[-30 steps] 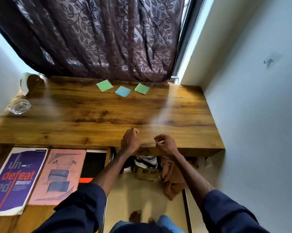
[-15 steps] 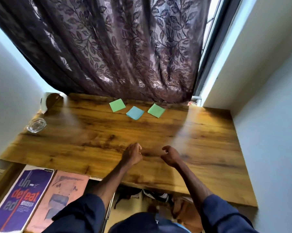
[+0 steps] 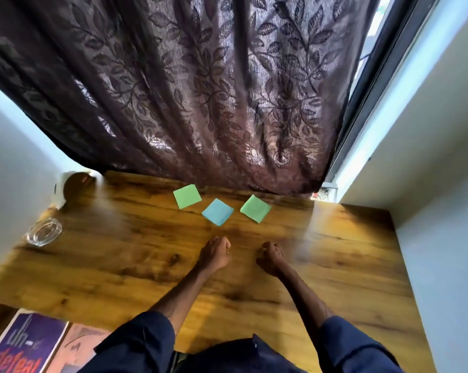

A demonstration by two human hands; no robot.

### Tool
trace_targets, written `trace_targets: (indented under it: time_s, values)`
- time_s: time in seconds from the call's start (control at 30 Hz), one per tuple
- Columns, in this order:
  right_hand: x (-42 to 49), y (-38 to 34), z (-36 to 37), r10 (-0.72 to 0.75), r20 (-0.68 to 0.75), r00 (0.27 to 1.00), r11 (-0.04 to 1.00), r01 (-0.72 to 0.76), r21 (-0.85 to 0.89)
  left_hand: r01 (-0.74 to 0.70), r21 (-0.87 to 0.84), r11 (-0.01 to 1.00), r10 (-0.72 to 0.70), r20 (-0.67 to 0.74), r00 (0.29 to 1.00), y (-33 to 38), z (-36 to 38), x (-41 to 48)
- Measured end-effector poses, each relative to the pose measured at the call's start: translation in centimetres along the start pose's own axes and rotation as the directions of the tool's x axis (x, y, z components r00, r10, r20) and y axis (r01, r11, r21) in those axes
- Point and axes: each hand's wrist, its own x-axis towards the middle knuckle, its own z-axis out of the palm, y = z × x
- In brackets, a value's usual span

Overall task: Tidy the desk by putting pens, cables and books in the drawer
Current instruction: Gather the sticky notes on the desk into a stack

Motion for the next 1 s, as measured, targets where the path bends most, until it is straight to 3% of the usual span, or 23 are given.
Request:
trace_targets:
  time_s: [0.13, 0.2, 0.33, 0.5, 0.67, 0.77, 1.0]
  values:
    - [3.8, -1.3, -2.1, -0.035, -0.033, 0.999, 0.999, 0.035, -0.009, -0.058, -0.040, 0.997, 0.052, -0.144, 0.988, -0.1, -1.8, 4.1]
    - [5.7, -2.1, -3.4, -0.020, -0.135, 0.991, 0.999, 0.024, 0.026, -0.082, -0.057, 0.995, 0.068, -0.207, 0.976, -0.4, -2.5, 6.2]
    - [10.0, -3.3, -5.7, 0.068, -0.276, 0.959, 0.995, -0.047, 0.083, -0.031, -0.084, 0.996, 0.013, -0.195, 0.981, -1.2, -3.2, 10.0]
    - [13.6, -3.5, -6.2, 0.148, -0.272, 0.951, 0.988, -0.126, 0.094, -0.025, -0.041, 0.999, 0.016, -0.199, 0.980, -2.7, -2.2, 12.8]
    - [15.2, -2.9, -5.6, 0.132, -0.277, 0.952, 0.987, -0.153, -0.055, -0.059, -0.014, 0.998, 0.054, -0.259, 0.964, -3.8, -1.2, 15.1]
    - [15.8, -2.6, -5.2, 0.151, -0.236, 0.960, 0.978, -0.180, -0.106, -0.047, -0.001, 0.999, 0.046, -0.232, 0.972, -3.9, -1.1, 16.1]
    - [14.4, -1.4, -6.6, 0.262, -0.189, 0.946, 0.964, -0.248, 0.094, 0.038, 0.181, 0.983, -0.032, -0.036, 0.999, -3.5, -1.1, 16.5]
